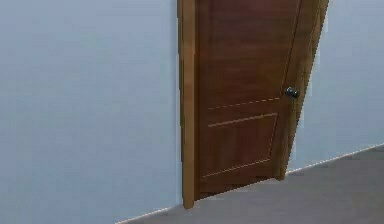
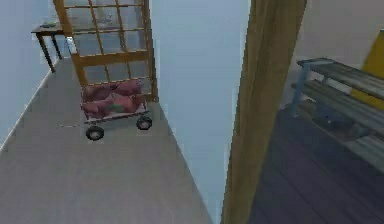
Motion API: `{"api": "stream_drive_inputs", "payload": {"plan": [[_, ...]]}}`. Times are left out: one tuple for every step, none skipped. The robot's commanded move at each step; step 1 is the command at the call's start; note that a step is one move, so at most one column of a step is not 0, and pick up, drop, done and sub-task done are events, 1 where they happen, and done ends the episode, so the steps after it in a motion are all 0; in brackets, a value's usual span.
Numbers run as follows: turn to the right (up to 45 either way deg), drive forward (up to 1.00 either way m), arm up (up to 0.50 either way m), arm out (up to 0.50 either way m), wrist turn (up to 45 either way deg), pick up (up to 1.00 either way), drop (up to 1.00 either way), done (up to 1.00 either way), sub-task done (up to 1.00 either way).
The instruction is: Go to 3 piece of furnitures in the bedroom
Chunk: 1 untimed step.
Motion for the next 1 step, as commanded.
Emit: {"api": "stream_drive_inputs", "payload": {"plan": [[45.0, 0.00, 0.00, 0.00, 0.0, 0.00, 0.00, 0.00, 0.00]]}}
